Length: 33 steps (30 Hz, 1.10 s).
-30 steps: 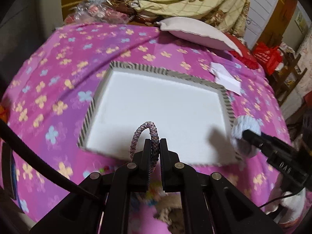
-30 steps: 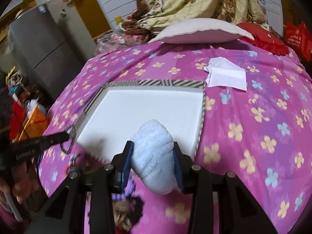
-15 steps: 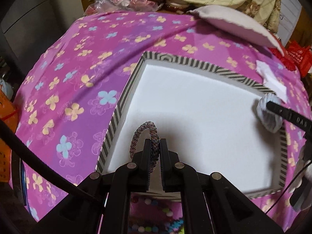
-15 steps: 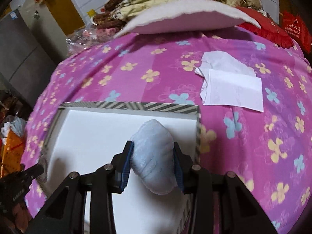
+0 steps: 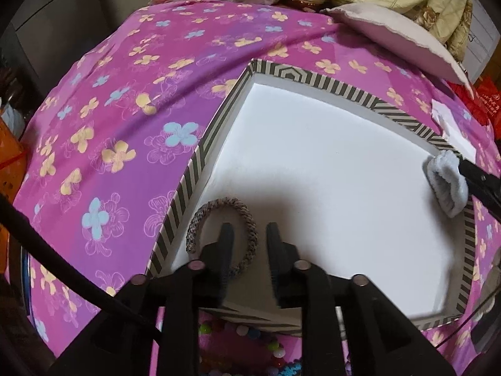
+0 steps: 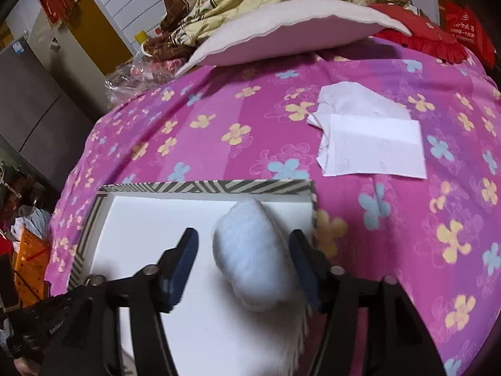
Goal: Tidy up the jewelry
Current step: 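Lower the scrunchie into the striped tray with the right tool while the left tool drops the bangle inside, then reach the right tool to the red satin bow and grasp its knot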
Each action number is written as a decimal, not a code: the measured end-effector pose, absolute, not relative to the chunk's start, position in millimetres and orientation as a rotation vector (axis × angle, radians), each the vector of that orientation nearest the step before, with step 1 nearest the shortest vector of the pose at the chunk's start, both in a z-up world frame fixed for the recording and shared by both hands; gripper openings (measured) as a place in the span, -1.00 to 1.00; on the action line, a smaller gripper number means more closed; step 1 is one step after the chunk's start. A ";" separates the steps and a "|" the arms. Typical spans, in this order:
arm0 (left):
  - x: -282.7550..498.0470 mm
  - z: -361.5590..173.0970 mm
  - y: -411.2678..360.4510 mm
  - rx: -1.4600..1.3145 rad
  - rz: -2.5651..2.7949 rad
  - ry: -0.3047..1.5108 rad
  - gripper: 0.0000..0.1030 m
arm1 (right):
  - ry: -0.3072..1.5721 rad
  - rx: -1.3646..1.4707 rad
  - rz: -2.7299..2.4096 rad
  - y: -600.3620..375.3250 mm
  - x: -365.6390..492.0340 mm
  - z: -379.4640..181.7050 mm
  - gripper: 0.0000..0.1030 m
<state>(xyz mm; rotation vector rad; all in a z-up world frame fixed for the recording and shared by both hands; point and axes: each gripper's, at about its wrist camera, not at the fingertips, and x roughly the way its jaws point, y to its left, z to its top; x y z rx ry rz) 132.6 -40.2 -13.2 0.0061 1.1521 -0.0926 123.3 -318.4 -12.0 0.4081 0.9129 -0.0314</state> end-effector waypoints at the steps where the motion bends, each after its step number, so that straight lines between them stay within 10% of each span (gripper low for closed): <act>1: 130.5 -10.8 -39.8 0.003 -0.093 1.146 -0.16 | 0.908 0.408 -0.025 -318.6 117.2 -8.7 0.26; 33: -28.8 40.8 -23.3 0.024 -0.123 0.966 -0.04 | 0.822 0.275 -0.026 -239.3 -109.5 34.6 0.43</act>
